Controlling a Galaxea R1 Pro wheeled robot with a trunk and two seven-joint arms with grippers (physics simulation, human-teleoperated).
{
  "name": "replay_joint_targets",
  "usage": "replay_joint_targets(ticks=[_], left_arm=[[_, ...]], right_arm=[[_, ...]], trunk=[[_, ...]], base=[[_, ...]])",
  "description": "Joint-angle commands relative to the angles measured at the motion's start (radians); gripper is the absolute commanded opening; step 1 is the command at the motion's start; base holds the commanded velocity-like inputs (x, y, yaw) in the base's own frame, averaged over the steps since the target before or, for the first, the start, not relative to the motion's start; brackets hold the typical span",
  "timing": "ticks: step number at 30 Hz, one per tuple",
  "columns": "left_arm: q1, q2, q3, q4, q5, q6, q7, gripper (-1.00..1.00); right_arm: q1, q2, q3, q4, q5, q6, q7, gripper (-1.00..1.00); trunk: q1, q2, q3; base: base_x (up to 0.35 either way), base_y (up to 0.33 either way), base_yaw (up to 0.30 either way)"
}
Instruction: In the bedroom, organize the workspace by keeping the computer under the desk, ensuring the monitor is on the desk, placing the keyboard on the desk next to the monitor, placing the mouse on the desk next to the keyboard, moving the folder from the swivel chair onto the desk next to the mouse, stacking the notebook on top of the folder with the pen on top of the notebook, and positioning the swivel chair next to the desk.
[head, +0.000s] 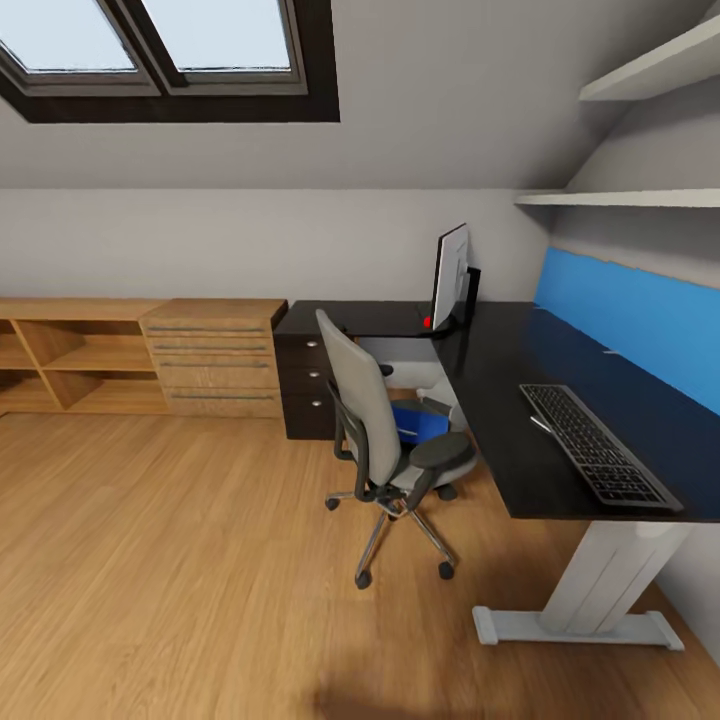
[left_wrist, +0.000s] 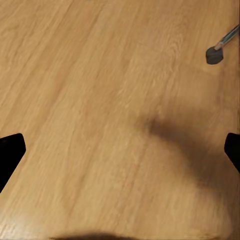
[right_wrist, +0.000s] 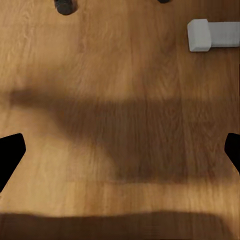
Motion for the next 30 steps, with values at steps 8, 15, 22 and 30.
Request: replay_joint_targets(ticks=[8,15,22,30], left_arm=[[0.000,-0.005,0.001,-0.400,0.008,0.426,0.226,1.00],[0.000,-0.059,-0.040,-0.673,0.009,0.550,0.337,1.00],[0.000,-0.090,-0.104,-0.841,0.008,0.638,0.354,1.00],[0.001,-0.026,-0.125,-0.923,0.009,0.653,0.356,1.00]], right_arm=[[-0.052,0.030,-0.003,-0.262,0.004,0.230,-0.061,1.00],[-0.274,0.035,-0.006,-0.269,-0.001,0.450,-0.113,1.00],[-0.494,0.035,-0.011,-0.163,-0.003,0.492,-0.156,1.00],[-0.562,0.035,-0.014,-0.133,-0.006,0.490,-0.192,1.00]], trunk=[[0.031,-0.057,-0.026],[0.058,-0.106,-0.048],[0.084,-0.155,-0.070],[0.115,-0.211,-0.095]], base=[[0.000,0.000,0.000],[0.000,0.000,0.000],[0.000,0.000,0.000],[0.000,0.000,0.000]])
